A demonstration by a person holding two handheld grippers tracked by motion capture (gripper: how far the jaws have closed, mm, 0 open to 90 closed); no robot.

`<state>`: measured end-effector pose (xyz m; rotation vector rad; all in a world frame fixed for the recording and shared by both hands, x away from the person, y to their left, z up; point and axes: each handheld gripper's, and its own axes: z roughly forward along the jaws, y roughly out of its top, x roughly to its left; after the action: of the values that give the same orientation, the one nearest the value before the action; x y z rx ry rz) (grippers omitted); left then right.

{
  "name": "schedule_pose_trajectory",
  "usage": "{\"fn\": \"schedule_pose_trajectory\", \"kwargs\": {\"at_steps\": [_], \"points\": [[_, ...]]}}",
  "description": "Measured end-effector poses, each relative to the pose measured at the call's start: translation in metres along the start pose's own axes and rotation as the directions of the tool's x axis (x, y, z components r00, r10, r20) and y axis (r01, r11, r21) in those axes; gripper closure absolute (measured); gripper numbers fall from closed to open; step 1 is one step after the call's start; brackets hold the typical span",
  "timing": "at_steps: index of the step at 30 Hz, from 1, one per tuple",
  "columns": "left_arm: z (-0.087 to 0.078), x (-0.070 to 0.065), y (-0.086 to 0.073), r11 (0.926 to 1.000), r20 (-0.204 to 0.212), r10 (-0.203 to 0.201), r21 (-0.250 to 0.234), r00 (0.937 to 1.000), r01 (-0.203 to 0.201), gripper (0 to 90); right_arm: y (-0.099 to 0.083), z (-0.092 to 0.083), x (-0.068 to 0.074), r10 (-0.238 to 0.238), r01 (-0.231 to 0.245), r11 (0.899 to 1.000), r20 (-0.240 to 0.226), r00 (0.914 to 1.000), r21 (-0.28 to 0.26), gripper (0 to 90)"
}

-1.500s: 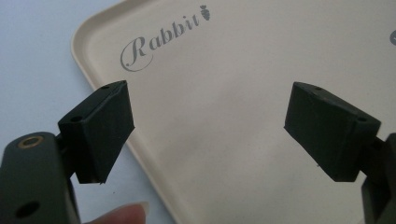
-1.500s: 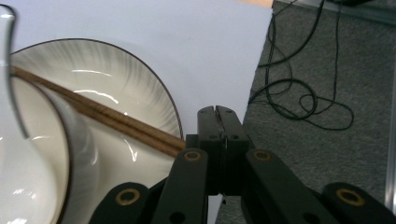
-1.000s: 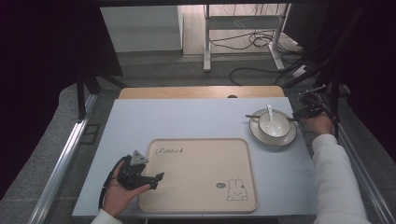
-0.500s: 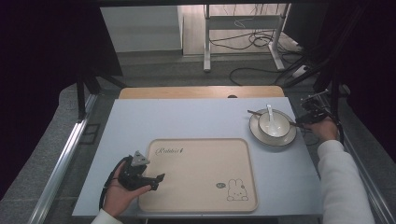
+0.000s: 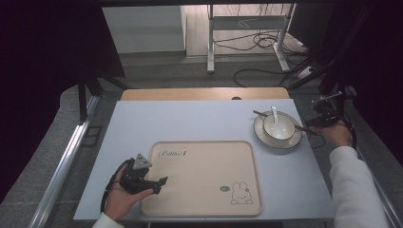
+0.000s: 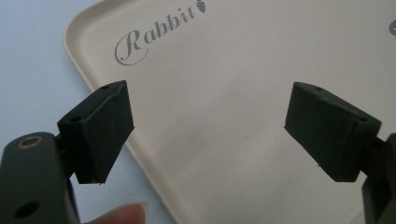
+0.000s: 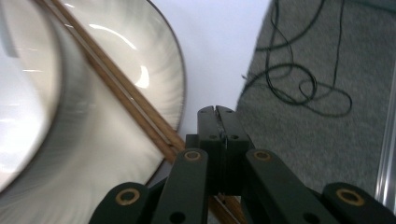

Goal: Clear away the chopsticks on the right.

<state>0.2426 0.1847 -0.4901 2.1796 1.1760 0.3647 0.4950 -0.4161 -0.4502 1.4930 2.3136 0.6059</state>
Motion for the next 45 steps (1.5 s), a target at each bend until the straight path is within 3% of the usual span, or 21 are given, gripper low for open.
{"fn": "schedule_pose_trajectory", "kwargs": {"at_steps": [4,25,45], "points": [[0.000,0.000,0.000,1.0000,0.001,0.000,0.000,1.0000,0.000,15.3,0.000,-0.005,0.008,-0.053,0.053,0.999,-0.024,0.9983,-0.001,89.2],[-0.003,-0.001,-0.001,1.0000,0.000,-0.002,-0.002,1.0000,0.002,15.1,-0.002,0.001,0.014,-0.070,0.070,0.997,-0.044,0.9966,0.010,89.1],[-0.002,-0.001,-0.001,1.0000,-0.001,0.005,0.004,1.0000,-0.005,15.1,-0.006,0.003,0.012,-0.054,0.055,0.998,-0.054,0.9971,0.025,89.1]]}}
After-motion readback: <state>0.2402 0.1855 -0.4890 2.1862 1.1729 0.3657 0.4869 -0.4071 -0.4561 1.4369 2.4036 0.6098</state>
